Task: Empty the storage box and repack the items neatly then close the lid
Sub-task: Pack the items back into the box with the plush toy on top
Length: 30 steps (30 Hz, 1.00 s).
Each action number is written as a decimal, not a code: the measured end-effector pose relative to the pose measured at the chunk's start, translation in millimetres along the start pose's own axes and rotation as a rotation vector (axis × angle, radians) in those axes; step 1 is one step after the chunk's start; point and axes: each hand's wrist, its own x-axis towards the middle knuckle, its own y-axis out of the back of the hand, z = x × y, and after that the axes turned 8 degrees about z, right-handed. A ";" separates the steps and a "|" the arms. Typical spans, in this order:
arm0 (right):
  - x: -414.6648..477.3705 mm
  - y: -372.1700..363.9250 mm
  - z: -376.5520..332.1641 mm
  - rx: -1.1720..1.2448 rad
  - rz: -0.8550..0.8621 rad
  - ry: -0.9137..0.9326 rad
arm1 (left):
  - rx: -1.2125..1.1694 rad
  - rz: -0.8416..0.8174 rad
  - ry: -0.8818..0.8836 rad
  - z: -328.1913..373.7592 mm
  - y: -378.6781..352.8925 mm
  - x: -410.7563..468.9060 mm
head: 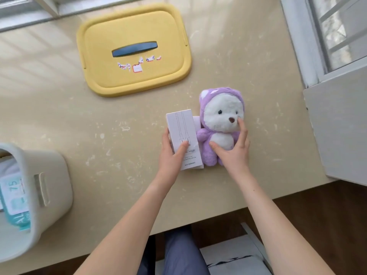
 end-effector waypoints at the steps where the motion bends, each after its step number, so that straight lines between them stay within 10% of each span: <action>1: 0.2 -1.3 0.8 0.015 0.002 -0.003 | -0.028 -0.008 0.006 2.9 -0.5 -0.5; 30: -39.2 4.5 -1.0 0.314 0.024 -0.069 | -0.179 -0.147 -0.025 12.8 28.2 -13.1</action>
